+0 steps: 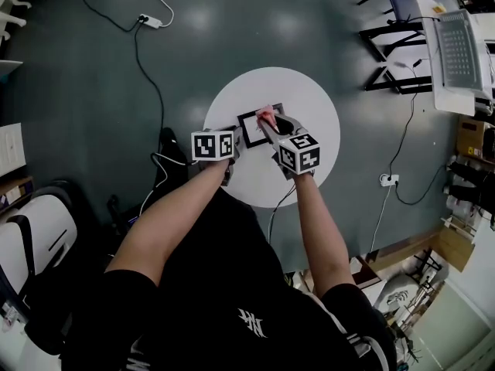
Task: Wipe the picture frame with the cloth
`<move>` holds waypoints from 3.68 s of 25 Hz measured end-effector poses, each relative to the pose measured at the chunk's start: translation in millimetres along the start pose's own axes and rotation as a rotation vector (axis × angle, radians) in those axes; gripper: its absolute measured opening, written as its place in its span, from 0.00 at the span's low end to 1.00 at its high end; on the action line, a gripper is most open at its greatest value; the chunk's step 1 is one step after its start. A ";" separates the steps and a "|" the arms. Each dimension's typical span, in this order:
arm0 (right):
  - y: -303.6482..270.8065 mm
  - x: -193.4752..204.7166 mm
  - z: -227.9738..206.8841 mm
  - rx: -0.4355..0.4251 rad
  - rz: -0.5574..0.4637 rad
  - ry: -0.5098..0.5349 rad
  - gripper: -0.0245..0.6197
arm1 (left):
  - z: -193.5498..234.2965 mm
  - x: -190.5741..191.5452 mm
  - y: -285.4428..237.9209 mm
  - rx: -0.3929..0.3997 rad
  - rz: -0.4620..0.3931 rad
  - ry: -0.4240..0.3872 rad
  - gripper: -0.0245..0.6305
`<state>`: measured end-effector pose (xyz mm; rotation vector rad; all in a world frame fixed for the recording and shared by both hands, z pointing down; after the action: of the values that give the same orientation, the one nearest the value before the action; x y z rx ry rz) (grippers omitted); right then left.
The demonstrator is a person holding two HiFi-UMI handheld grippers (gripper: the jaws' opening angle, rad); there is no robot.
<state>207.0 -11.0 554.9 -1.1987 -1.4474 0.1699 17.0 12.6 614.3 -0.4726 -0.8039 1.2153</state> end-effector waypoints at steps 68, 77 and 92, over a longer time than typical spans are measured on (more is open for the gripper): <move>-48.0 22.9 -39.7 0.262 0.251 0.102 0.17 | -1.2 23.5 -30.2 0.053 0.018 0.012 0.15; -42.7 19.5 -49.8 0.355 0.294 0.004 0.17 | -1.4 24.0 -30.1 0.051 0.015 0.010 0.15; -14.3 26.0 -83.5 0.501 0.285 -0.158 0.17 | -0.8 22.1 -33.0 0.060 0.015 0.009 0.16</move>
<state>271.9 -41.6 606.9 -0.9806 -1.2574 0.7914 41.5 23.7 643.6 -0.4356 -0.7546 1.2474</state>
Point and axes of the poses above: the fingertips, and each gripper's own axes: y backward along the fingers, z to its left, x out of its underside, the point moved 10 cm from there along y, backward along the fingers, and after that the axes turned 3 degrees about x, right-handed, at the moved point
